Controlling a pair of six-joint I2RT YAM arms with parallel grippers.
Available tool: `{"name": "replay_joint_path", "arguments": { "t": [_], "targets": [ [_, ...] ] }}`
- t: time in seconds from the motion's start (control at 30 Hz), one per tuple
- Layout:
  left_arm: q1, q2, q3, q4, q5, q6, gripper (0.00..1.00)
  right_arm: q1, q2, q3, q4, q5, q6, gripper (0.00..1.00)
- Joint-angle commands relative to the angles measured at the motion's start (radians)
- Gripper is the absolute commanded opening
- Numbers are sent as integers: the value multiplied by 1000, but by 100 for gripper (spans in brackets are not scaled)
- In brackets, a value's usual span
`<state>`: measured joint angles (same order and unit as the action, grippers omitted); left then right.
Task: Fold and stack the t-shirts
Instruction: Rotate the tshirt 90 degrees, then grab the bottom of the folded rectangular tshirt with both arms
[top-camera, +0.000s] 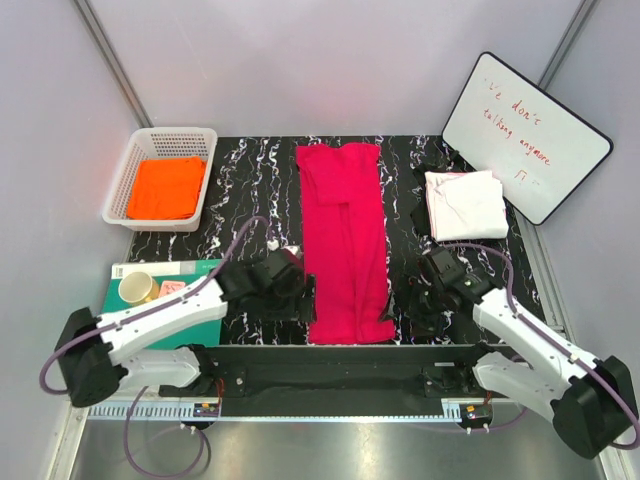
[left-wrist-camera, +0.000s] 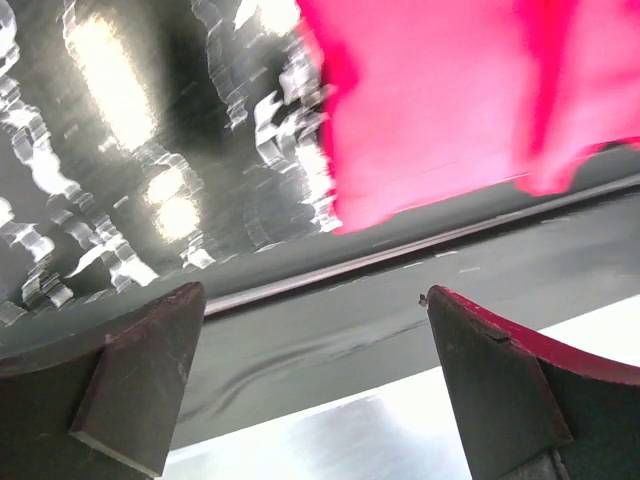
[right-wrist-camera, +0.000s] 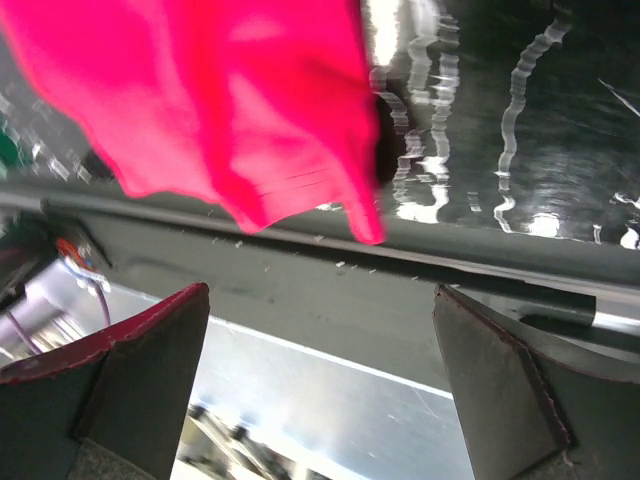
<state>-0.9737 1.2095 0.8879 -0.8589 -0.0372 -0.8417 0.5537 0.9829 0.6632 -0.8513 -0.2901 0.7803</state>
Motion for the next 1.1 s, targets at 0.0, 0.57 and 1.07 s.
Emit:
{"name": "replay_joint_path", "arguments": {
  "t": [0.0, 0.57, 1.07],
  "targets": [
    [100, -120, -148, 273, 140, -97, 99, -37, -52, -155, 135, -38, 186, 99],
    [159, 125, -310, 600, 396, -129, 87, -40, 91, -185, 311, -11, 226, 91],
    [159, 265, -279, 591, 445, -76, 0, -38, 155, -185, 419, -73, 241, 5]
  ]
}}
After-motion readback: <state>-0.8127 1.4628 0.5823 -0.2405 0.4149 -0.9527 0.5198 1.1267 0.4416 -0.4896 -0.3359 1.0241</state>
